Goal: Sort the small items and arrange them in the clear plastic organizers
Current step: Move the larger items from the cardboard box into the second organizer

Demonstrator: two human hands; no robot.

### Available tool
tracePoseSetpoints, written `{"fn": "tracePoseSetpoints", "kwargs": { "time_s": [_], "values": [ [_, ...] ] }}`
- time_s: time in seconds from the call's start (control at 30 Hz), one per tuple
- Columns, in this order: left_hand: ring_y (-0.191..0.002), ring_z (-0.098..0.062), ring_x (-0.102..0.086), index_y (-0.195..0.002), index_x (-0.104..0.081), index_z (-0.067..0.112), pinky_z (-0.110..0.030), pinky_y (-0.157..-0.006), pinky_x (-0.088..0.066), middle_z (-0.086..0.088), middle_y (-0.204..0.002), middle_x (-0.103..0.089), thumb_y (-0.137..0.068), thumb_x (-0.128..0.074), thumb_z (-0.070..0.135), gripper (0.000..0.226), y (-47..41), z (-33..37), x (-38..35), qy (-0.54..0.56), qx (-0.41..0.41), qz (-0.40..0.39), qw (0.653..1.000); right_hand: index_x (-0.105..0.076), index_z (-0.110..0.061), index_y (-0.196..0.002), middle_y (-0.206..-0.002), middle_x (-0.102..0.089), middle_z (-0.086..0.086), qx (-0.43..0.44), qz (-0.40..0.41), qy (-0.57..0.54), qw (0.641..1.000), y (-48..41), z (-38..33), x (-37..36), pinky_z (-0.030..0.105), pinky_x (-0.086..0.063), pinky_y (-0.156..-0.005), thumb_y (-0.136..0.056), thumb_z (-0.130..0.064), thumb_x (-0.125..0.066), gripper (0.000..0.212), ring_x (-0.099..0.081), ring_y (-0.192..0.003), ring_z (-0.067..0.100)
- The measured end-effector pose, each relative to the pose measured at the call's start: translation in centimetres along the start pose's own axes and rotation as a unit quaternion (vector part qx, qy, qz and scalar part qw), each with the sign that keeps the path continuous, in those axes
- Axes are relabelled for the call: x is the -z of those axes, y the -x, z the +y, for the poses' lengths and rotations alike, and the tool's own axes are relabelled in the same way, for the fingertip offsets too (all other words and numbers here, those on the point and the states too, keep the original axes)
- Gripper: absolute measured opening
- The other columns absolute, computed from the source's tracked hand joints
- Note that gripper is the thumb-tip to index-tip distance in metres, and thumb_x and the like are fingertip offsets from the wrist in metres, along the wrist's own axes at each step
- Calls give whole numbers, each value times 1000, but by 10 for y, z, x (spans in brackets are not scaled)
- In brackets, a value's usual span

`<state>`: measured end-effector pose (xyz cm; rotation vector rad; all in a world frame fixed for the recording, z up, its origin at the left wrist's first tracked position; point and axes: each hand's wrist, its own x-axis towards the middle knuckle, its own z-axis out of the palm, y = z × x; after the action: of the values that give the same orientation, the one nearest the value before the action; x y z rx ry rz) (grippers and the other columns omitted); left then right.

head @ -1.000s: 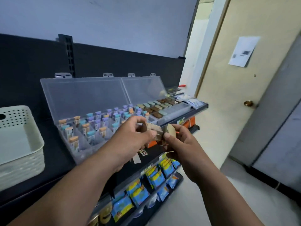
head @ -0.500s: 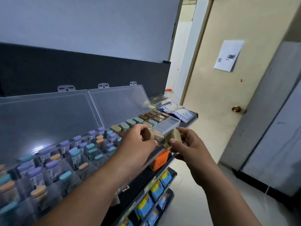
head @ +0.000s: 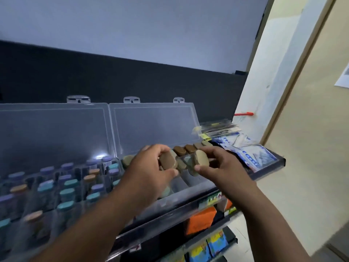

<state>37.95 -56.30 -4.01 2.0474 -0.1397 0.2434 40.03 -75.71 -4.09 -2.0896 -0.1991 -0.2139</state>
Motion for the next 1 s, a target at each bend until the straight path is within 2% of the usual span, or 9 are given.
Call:
{"fn": "tracePoseSetpoints", "kwargs": {
  "time_s": [0.07, 0.2, 0.27, 0.37, 0.43, 0.5, 0.7, 0.9, 1.0],
  "values": [
    [-93, -11, -57, -103, -55, 37, -32, -87, -50, 14, -104, -53, -74, -79, 21, 40, -5, 2, -14, -56, 4, 22, 998, -58, -33, -119, -110, -61, -13, 13, -49, 8, 999, -16, 10, 6, 11, -50, -64, -79, -21, -77, 46, -60, -94, 2],
    [-98, -8, -55, -109, -58, 35, -33, -91, -49, 13, -109, -53, -73, -77, 27, 41, -11, 7, -27, -134, 42, -4, 990, -56, -42, -100, -101, -60, -16, 51, -136, 32, 989, -39, 26, 10, 22, -52, -80, -75, -22, -81, 40, -60, -92, 3],
    [-101, -8, -53, -115, -57, 35, -32, -92, -48, 13, -112, -52, -75, -76, 30, 44, -11, 9, -32, -179, 58, -12, 982, -55, -44, -98, -103, -58, -19, 67, -179, 58, 980, -47, 34, 9, 18, -48, -81, -74, -25, -82, 41, -57, -95, 1],
    [-104, -8, -51, -121, -55, 34, -31, -94, -46, 14, -115, -50, -78, -74, 35, 47, -10, 7, -37, -230, 74, -19, 970, -56, -43, -108, -105, -54, -24, 78, -228, 73, 968, -54, 43, 5, 8, -44, -76, -73, -30, -82, 46, -54, -93, -6],
    [-103, -7, -50, -120, -56, 34, -27, -91, -45, 15, -111, -49, -78, -74, 36, 46, -11, 5, -40, -255, 79, -23, 963, -55, -39, -119, -103, -46, -30, 98, -237, 104, 961, -56, 45, 4, 3, -39, -74, -72, -33, -82, 55, -50, -92, -10],
    [-103, -6, -48, -117, -56, 37, -24, -88, -42, 17, -106, -48, -77, -74, 36, 44, -13, 4, -43, -283, 81, -30, 955, -55, -35, -125, -101, -42, -29, 116, -242, 131, 954, -60, 46, 4, 7, -39, -78, -71, -36, -82, 61, -49, -92, -7],
    [-113, -12, -40, -122, -55, 34, -30, -97, -39, 10, -116, -51, -80, -68, 40, 45, -16, 1, -47, -331, 89, -60, 937, -56, -31, -124, -102, -43, -20, 124, -287, 202, 928, -64, 40, 8, 23, -47, -90, -69, -43, -82, 61, -51, -97, 3],
    [-117, -15, -37, -126, -53, 32, -33, -99, -37, 7, -123, -50, -83, -64, 40, 45, -18, 2, -50, -364, 91, -69, 924, -52, -29, -131, -121, -45, -11, 118, -306, 230, 916, -66, 36, 8, 26, -47, -94, -70, -43, -81, 69, -51, -105, 8],
    [-119, -15, -36, -129, -51, 33, -33, -100, -36, 7, -124, -48, -83, -63, 41, 48, -15, 3, -50, -368, 89, -66, 923, -51, -28, -131, -121, -46, -13, 118, -307, 228, 916, -66, 36, 9, 23, -46, -94, -71, -42, -81, 69, -51, -108, 6]
  ]
}}
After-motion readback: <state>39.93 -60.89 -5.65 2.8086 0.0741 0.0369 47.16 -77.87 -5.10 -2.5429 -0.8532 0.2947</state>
